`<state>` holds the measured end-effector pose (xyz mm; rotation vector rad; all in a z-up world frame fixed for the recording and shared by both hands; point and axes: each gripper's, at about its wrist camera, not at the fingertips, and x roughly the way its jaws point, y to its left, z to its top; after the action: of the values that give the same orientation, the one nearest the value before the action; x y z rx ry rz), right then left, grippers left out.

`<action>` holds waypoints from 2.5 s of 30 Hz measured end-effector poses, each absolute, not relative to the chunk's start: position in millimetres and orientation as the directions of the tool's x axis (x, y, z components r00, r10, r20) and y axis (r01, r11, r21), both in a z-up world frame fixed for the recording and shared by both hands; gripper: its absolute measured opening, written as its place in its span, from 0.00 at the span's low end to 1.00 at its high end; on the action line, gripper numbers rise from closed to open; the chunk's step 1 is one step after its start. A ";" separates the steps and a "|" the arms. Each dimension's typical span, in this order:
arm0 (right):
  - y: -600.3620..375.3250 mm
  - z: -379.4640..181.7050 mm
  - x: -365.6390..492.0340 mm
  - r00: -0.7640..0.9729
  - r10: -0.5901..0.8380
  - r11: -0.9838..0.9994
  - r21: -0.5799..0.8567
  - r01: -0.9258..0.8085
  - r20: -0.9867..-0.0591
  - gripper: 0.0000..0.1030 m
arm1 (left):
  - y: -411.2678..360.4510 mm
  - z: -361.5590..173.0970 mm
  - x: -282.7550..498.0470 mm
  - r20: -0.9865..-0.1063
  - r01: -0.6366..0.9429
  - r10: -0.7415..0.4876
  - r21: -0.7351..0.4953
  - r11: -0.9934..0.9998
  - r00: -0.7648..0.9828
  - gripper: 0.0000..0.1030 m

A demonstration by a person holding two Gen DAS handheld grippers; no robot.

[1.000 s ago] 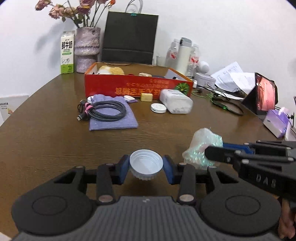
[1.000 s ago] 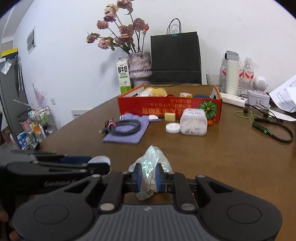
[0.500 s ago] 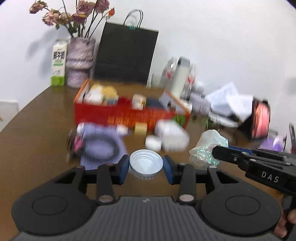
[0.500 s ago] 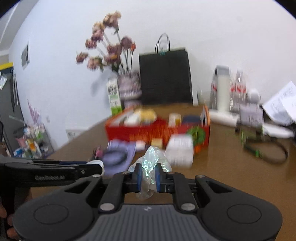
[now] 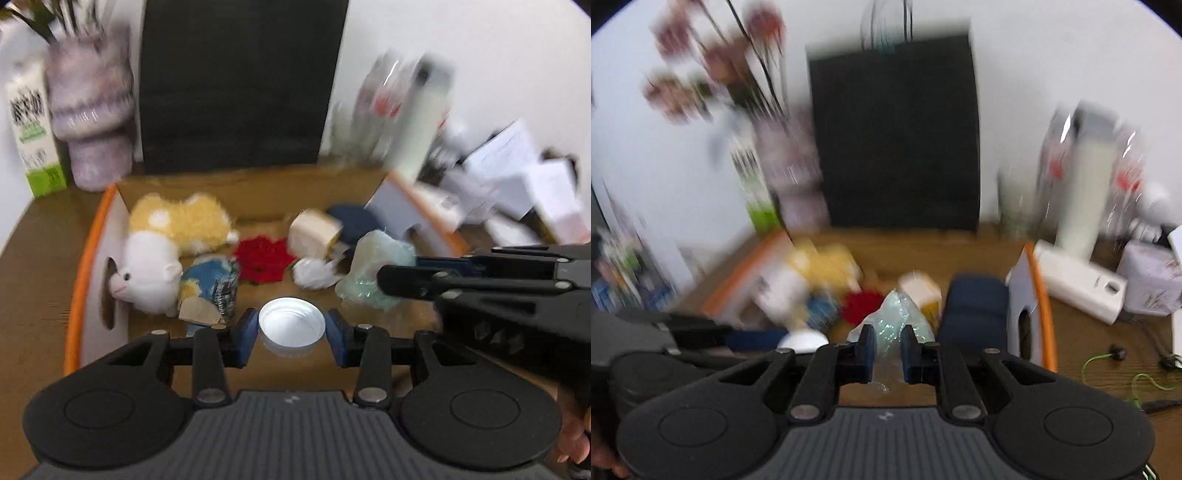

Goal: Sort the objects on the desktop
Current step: 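Carry bottle cap and plastic bag into the box and open both tools, then move both open tools back over the table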

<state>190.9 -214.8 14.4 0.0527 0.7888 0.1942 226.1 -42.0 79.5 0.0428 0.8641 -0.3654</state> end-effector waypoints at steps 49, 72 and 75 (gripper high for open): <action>-227.4 -0.3 -93.5 0.899 0.142 0.989 0.100 -0.110 -0.414 0.82 | -8.5 68.7 -53.3 -0.441 0.224 -0.213 -0.026 0.974 0.872 1.00; -191.7 -57.5 -170.1 0.883 0.180 0.981 0.015 -0.193 -0.433 0.87 | 14.7 17.4 -118.0 -0.430 0.128 -0.136 -0.048 0.991 0.892 1.00; -184.8 -58.7 -166.1 0.868 0.175 0.979 -0.014 -0.205 -0.464 0.87 | 20.9 18.2 -113.0 -0.453 0.110 -0.132 -0.075 0.991 0.882 1.00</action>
<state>-166.1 -184.8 -58.7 -0.0634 0.4799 0.1988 -113.0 20.9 18.2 -0.0477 0.4747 -0.1262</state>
